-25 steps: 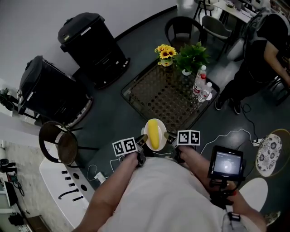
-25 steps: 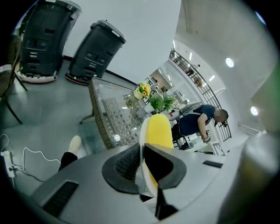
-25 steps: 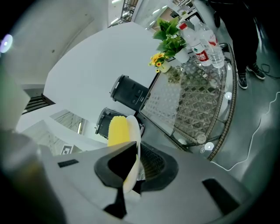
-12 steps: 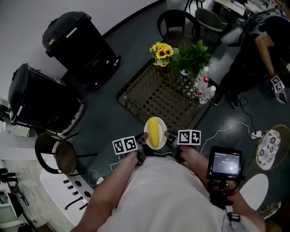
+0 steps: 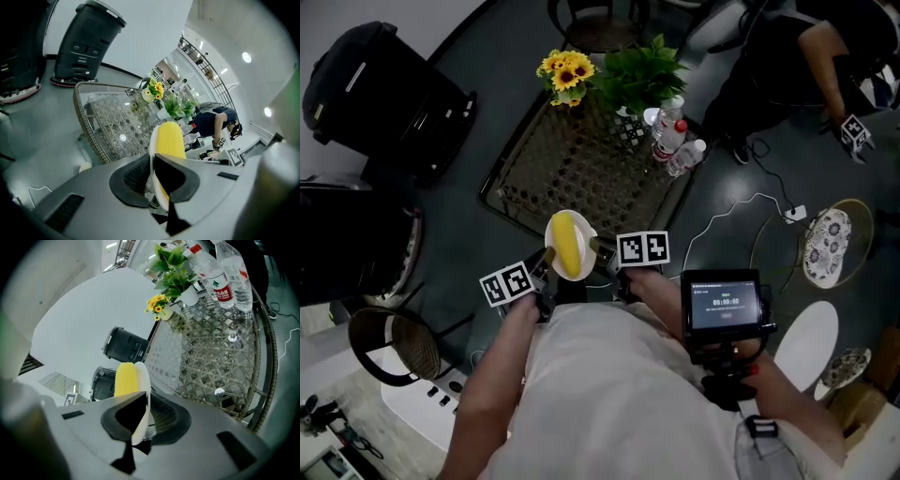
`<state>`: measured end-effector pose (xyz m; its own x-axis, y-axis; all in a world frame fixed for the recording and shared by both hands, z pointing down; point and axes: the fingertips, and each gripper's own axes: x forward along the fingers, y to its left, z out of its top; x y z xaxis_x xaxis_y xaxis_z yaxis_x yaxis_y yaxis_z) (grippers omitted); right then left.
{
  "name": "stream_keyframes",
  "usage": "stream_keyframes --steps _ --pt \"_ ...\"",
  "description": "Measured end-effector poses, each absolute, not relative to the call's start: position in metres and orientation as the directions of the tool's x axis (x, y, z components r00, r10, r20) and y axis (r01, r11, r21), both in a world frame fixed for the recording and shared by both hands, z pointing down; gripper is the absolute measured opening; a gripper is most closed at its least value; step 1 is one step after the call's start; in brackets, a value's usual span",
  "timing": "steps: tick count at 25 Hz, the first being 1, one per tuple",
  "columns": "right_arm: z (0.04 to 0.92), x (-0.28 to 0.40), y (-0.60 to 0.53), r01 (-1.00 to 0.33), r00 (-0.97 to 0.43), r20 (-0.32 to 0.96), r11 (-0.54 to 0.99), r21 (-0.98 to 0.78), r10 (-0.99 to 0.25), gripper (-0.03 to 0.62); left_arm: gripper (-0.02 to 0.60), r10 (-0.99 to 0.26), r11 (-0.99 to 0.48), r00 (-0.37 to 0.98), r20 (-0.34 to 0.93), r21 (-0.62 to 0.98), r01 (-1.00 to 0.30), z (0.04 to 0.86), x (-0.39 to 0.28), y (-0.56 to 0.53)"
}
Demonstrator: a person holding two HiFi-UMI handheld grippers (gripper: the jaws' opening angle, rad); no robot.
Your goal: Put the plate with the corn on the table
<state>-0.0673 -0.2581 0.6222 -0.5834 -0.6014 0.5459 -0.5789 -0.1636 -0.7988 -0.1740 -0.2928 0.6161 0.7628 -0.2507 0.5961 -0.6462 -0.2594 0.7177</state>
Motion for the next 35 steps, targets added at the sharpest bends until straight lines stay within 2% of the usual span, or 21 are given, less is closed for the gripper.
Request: stream_keyframes --steps 14,35 --pt "0.665 -0.042 -0.324 -0.559 -0.521 0.58 -0.264 -0.786 -0.626 0.035 0.037 -0.128 -0.323 0.768 0.627 0.706 -0.63 0.655 -0.143 -0.372" --pt "0.719 0.029 -0.374 -0.462 -0.277 0.626 -0.47 -0.752 -0.729 0.035 0.037 0.143 -0.525 0.749 0.646 0.692 -0.496 0.71 -0.052 -0.449"
